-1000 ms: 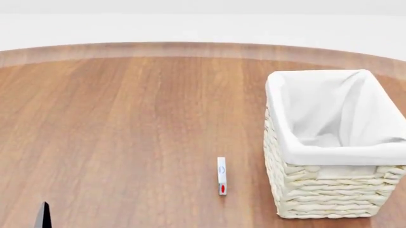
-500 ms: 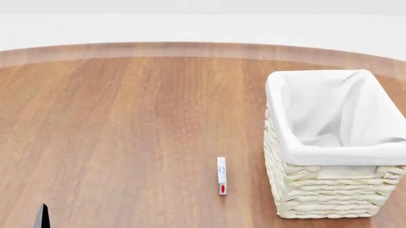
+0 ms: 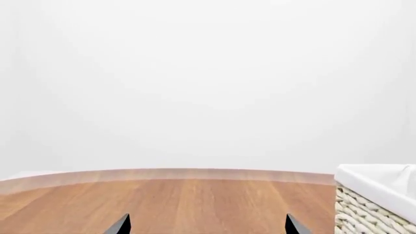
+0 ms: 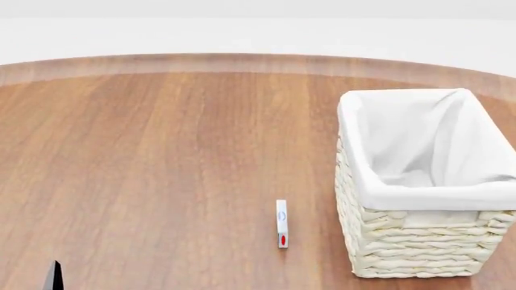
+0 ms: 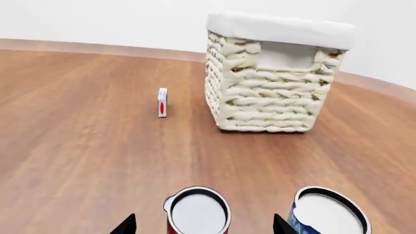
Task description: Pick up the tomato sauce, and put it in the basket.
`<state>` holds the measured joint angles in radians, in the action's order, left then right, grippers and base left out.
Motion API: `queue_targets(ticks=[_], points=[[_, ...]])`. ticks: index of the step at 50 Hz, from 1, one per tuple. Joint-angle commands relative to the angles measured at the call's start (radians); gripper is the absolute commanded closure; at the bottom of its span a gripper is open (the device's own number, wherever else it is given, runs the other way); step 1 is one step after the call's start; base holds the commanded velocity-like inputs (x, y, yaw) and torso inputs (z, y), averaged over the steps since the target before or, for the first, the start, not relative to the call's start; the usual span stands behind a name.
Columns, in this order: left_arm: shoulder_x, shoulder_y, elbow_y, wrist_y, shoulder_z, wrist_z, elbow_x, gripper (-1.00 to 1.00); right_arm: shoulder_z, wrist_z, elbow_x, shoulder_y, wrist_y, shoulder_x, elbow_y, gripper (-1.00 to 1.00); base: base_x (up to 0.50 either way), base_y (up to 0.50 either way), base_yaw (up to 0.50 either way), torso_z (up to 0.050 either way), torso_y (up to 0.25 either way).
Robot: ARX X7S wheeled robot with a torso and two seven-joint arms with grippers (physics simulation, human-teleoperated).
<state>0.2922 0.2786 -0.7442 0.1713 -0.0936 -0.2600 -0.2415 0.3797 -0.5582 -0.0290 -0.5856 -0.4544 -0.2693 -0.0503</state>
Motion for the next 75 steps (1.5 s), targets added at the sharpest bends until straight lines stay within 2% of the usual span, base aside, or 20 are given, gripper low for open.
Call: queue_targets(ticks=[1, 17, 75], points=[[0.005, -0.002, 0.011, -0.008, -0.008, -0.005, -0.001, -1.0, 0.026, 0.03, 0.041, 0.035, 0.007, -0.005, 0.053, -1.0, 0.0, 0.0, 0.0, 0.0, 0.0], [0.013, -0.002, 0.024, -0.019, -0.013, -0.014, -0.003, -1.0, 0.029, 0.048, 0.108, 0.091, -0.002, -0.003, 0.142, -1.0, 0.0, 0.0, 0.0, 0.0, 0.0], [0.036, -0.004, 0.054, -0.048, -0.037, -0.037, -0.007, -1.0, 0.068, 0.106, 0.172, 0.242, 0.045, 0.022, 0.327, -1.0, 0.0, 0.0, 0.0, 0.0, 0.0]])
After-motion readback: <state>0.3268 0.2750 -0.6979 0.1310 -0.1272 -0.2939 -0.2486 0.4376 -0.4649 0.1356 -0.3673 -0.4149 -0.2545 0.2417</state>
